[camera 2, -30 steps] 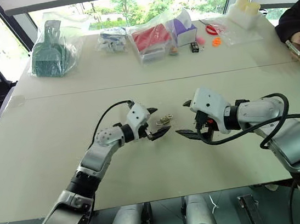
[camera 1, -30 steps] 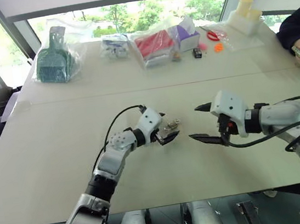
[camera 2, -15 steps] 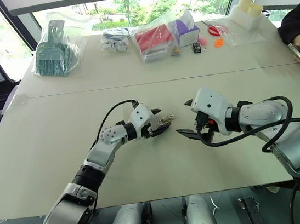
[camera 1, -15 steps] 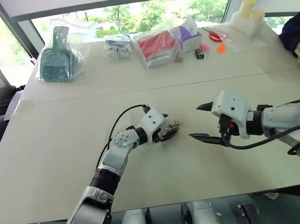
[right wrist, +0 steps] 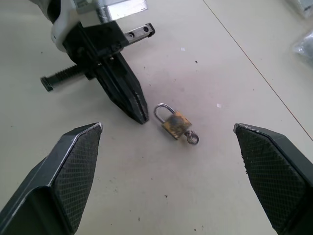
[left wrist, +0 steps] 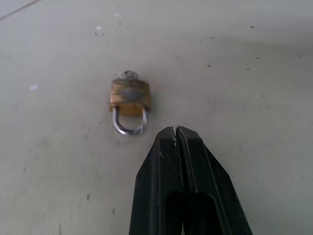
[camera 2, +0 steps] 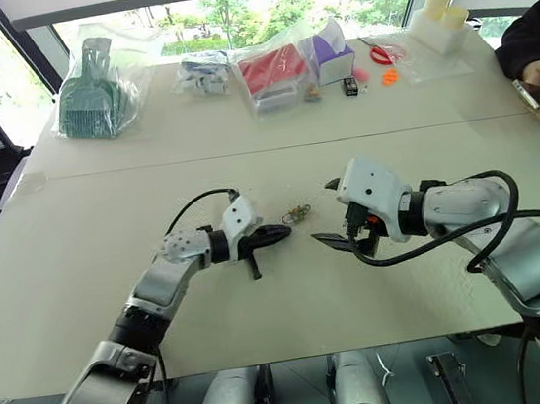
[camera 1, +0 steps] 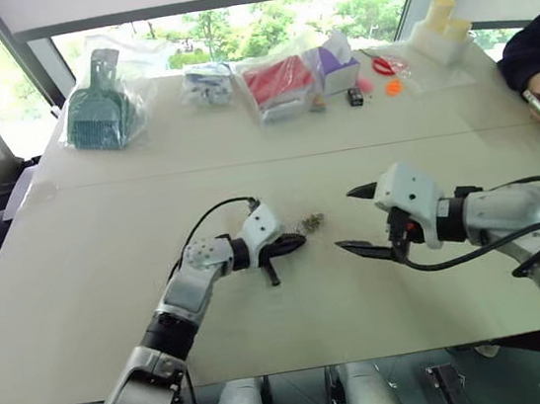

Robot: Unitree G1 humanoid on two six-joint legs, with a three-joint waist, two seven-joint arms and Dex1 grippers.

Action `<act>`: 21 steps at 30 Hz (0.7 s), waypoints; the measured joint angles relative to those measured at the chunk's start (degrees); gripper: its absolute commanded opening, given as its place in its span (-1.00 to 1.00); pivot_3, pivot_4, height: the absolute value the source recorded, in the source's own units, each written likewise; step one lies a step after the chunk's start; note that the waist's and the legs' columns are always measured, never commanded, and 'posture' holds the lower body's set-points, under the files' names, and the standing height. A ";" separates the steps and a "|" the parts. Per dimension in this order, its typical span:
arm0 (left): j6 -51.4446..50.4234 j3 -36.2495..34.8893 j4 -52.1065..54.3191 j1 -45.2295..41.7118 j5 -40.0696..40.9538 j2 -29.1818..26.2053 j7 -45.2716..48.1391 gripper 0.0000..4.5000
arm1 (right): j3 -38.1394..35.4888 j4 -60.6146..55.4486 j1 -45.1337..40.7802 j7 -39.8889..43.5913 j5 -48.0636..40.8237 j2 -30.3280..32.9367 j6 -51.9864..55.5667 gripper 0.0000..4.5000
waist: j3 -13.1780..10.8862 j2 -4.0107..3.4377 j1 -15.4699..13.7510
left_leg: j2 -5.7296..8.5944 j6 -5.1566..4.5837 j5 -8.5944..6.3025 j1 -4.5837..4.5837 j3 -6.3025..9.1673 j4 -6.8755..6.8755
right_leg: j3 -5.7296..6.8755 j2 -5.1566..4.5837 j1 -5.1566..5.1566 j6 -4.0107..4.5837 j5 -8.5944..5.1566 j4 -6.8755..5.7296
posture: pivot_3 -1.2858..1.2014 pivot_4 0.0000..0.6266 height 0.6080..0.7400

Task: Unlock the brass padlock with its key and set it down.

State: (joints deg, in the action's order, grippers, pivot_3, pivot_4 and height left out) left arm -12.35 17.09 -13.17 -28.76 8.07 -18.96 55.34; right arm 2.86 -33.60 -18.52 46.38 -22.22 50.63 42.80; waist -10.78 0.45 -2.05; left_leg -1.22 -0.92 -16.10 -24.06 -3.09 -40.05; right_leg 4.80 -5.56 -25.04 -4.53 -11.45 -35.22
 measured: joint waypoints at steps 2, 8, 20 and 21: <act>-0.39 -1.16 0.21 0.00 0.08 -1.43 0.12 -0.98 | 0.95 0.45 -0.29 0.07 0.54 -0.25 -0.44 1.00 | 0.00 0.00 -0.20 | 0.02 0.00 0.00 -0.02 -0.01 -0.01 | 0.00 -0.01 0.00 0.01 -0.01 0.01 | 0.03 -0.52 1.00; -1.01 -4.07 -0.69 -0.48 0.14 2.54 -4.39 -0.04 | 2.53 1.43 -1.96 0.10 1.26 -1.97 -1.58 1.00 | 0.00 0.01 -0.29 | 0.14 -0.03 -0.01 -0.13 -0.01 -0.04 | 0.00 -0.08 0.01 -0.17 0.09 0.09 | 0.03 -0.52 1.00; 0.74 -1.54 -5.35 -2.90 -3.51 7.64 -7.99 0.96 | 2.81 1.52 -2.02 0.01 1.79 -2.06 -1.71 1.00 | 0.00 0.01 -0.26 | 0.25 -0.03 -0.01 -0.12 0.00 -0.04 | 0.00 -0.05 -0.02 -0.18 0.10 0.04 | 0.03 -0.52 1.00; 1.10 -1.47 -5.78 -3.15 -3.84 7.87 -8.15 0.96 | 2.81 1.52 -2.01 -0.01 1.82 -2.06 -1.71 1.00 | 0.00 0.01 -0.27 | 0.25 -0.03 -0.01 -0.12 0.01 -0.05 | 0.00 -0.06 -0.02 -0.18 0.10 0.04 | 0.03 -0.52 1.00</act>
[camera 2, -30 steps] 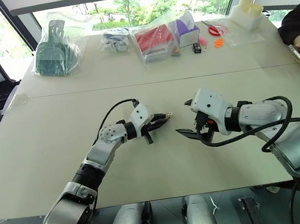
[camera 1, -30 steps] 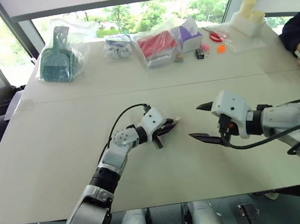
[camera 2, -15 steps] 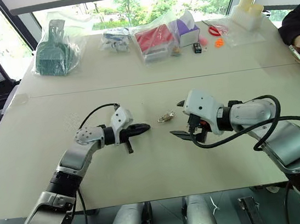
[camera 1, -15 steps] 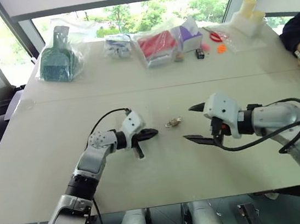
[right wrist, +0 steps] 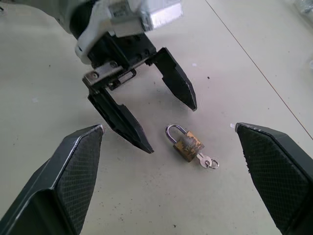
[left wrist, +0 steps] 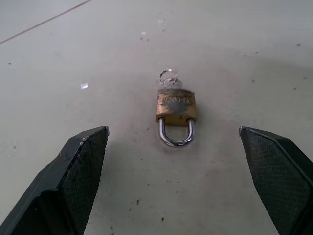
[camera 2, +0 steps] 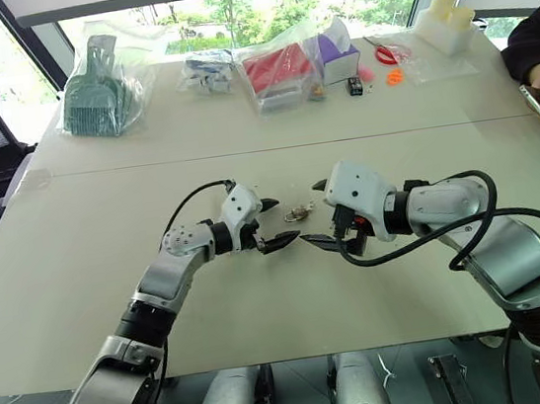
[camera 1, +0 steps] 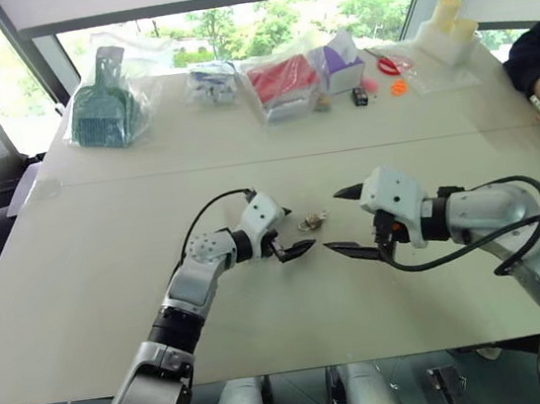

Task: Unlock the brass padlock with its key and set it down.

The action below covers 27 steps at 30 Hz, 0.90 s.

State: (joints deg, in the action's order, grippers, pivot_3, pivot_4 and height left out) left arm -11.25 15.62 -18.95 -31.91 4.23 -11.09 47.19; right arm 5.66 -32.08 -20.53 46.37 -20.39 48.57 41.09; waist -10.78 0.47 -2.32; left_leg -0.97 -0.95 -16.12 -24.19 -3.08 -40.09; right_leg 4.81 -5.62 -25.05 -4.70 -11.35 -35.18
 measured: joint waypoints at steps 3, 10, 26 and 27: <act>2.20 0.57 -3.69 -2.09 -1.37 1.12 -1.09 0.96 | -0.03 0.00 0.01 -0.21 0.12 0.00 0.00 1.00 | 0.00 0.00 -0.05 | 0.00 0.00 0.00 0.00 0.01 0.00 | 0.00 0.00 0.01 0.00 0.00 0.00 | 0.03 -0.52 1.00; 6.14 0.57 -10.47 -5.68 -2.65 2.82 -1.83 -0.22 | -0.05 -0.01 0.02 -0.77 0.63 0.00 0.00 1.00 | 0.01 0.00 -0.04 | 0.00 0.00 0.00 0.02 0.02 0.00 | 0.01 0.00 0.03 0.00 0.00 -0.01 | 0.03 -0.52 1.00; 4.86 0.54 -6.10 -3.45 -1.71 -0.20 4.12 -0.67 | 0.06 -0.01 0.00 -1.22 1.64 -0.16 -0.31 1.00 | 0.01 0.00 0.27 | -0.03 -0.01 0.00 0.05 0.01 0.02 | 0.01 0.00 0.01 0.00 0.00 0.00 | 0.03 -0.52 1.00; 3.55 0.46 -3.00 -1.81 -0.41 -2.28 6.39 -0.67 | 0.31 0.06 -0.06 -1.23 2.14 -0.16 -0.73 1.00 | 0.00 0.00 0.53 | -0.05 0.00 0.00 0.04 -0.01 0.05 | 0.01 0.01 -0.04 0.01 0.00 -0.03 | 0.03 -0.52 1.00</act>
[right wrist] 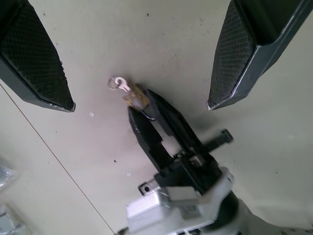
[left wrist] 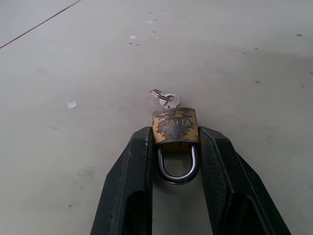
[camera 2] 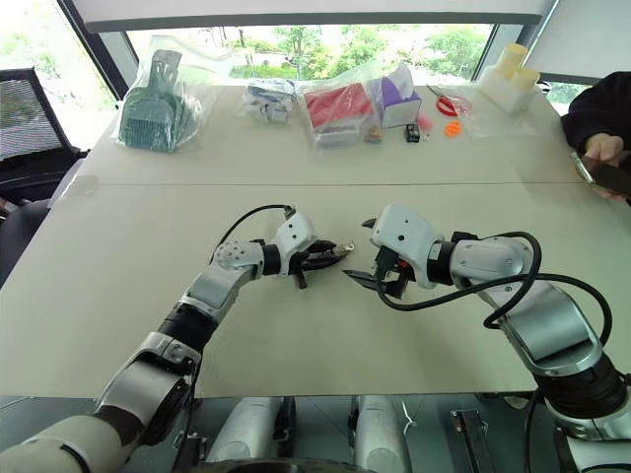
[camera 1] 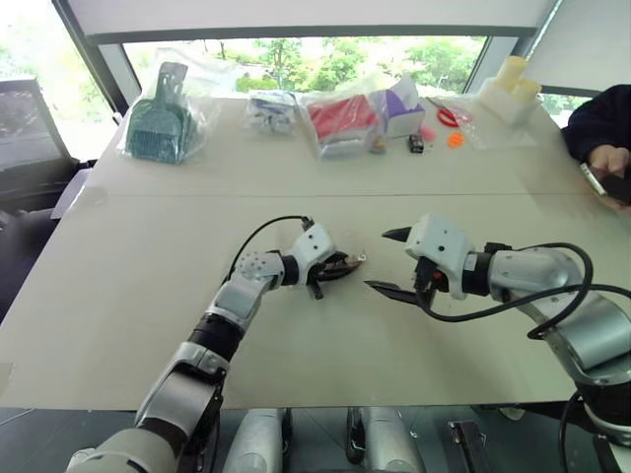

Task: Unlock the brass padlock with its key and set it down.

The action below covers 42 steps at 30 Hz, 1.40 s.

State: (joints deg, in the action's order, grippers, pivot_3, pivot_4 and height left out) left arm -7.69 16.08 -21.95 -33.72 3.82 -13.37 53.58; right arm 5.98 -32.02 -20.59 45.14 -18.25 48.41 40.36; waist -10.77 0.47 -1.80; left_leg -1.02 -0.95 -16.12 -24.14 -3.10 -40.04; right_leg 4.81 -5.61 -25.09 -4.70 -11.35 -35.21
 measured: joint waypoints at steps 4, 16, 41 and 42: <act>-3.93 -1.46 9.05 4.50 4.50 -8.86 8.35 -0.67 | 3.54 2.09 -0.37 -0.06 5.11 0.05 -4.84 1.00 | -0.01 -0.02 0.60 | -0.19 0.00 0.00 0.00 0.01 0.03 | 0.00 0.04 -0.07 0.11 -0.06 -0.07 | 0.03 -0.52 1.00; -7.97 -6.19 18.06 0.43 13.17 -19.14 19.49 -0.67 | 16.11 13.74 -4.79 -4.60 28.72 -5.73 -34.05 1.00 | -0.02 -0.02 1.04 | 0.06 0.02 0.01 -0.14 -0.04 -0.03 | -0.01 0.03 -0.10 -0.04 -0.01 -0.02 | 0.03 -0.52 1.00; -1.59 -5.85 10.33 -4.23 10.54 -17.27 20.11 -0.67 | 17.03 18.14 -7.85 -2.84 38.06 -14.44 -40.70 -0.96 | -0.02 -0.02 1.13 | 0.07 0.02 0.02 -0.13 -0.05 -0.03 | 0.00 0.05 -0.10 -0.07 0.00 -0.07 | 0.03 -0.52 1.00; -0.56 -5.85 10.28 -4.23 10.20 -17.41 20.05 -0.67 | 16.95 18.49 -8.30 -2.31 37.73 -14.70 -40.61 -0.96 | -0.02 -0.02 1.14 | 0.07 0.02 0.02 -0.13 -0.05 -0.03 | 0.00 0.05 -0.10 -0.07 0.00 -0.08 | 0.03 -0.52 1.00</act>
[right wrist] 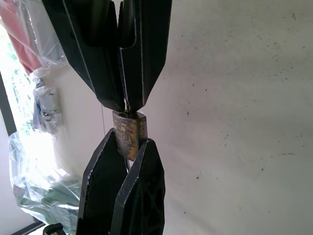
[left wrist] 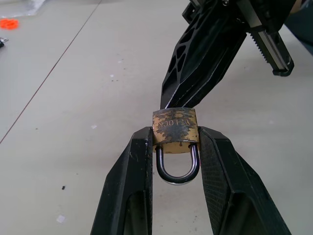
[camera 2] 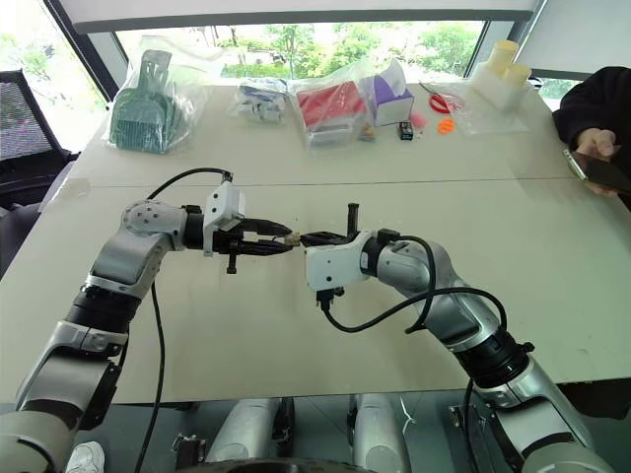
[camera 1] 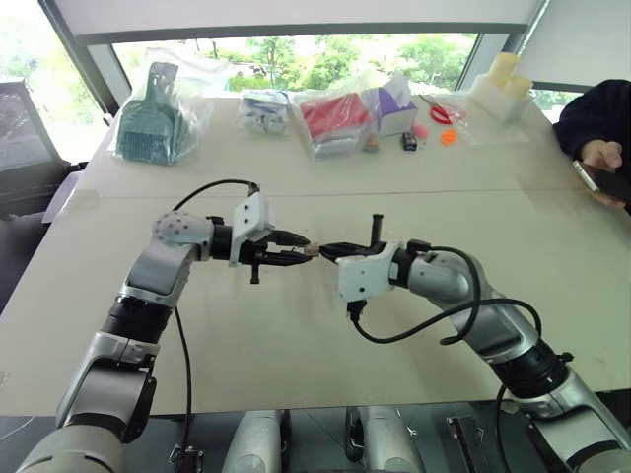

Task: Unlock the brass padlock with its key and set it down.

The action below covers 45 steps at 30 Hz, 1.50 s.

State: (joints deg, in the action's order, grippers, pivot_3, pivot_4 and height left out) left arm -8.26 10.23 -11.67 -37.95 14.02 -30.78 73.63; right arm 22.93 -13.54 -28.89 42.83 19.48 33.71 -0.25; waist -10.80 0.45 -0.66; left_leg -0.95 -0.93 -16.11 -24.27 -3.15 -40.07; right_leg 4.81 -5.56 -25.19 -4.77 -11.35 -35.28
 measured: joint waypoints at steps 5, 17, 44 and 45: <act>14.75 0.38 -2.69 -0.05 -4.78 -0.40 0.11 -0.67 | -1.26 0.80 -3.41 7.81 -7.09 -1.65 8.47 -0.96 | 0.00 0.00 -0.09 | 0.00 0.00 0.00 0.00 -0.01 0.00 | 0.00 0.00 0.01 0.01 0.01 0.00 | 0.03 -0.52 1.00; 14.92 -0.30 -7.48 -3.78 -1.79 -0.35 2.33 -0.67 | -0.74 4.98 -7.34 6.32 -5.08 0.22 -0.86 -0.86 | 0.00 -0.01 0.11 | 0.01 0.00 0.00 0.00 -0.08 0.02 | 0.01 0.00 -0.02 -0.04 -0.01 -0.02 | 0.03 -0.52 1.00; -0.96 -0.30 -6.35 -7.92 4.26 -0.91 12.08 -0.67 | -1.04 21.24 -11.54 -13.52 8.55 2.22 -43.66 0.98 | -0.01 0.00 0.09 | 0.01 0.05 0.04 0.00 -0.22 0.01 | -0.01 0.00 -0.02 -0.04 -0.02 -0.04 | 0.03 -0.52 1.00; -0.92 -0.30 -6.43 -7.91 4.26 -0.91 12.15 -0.67 | -1.04 21.33 -11.55 -13.75 8.67 2.22 -44.03 0.98 | -0.01 0.00 0.08 | 0.01 0.05 0.04 0.00 -0.22 0.01 | -0.01 0.00 -0.02 -0.04 -0.02 -0.04 | 0.03 -0.52 1.00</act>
State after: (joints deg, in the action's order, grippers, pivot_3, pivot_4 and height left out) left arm -9.17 9.94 -18.10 -45.87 18.28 -31.68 85.78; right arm 21.88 7.80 -40.44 29.08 28.14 35.93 -44.27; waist -10.81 0.44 -0.58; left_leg -0.95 -0.88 -16.07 -24.27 -3.37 -40.06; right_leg 4.80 -5.56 -25.21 -4.81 -11.37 -35.32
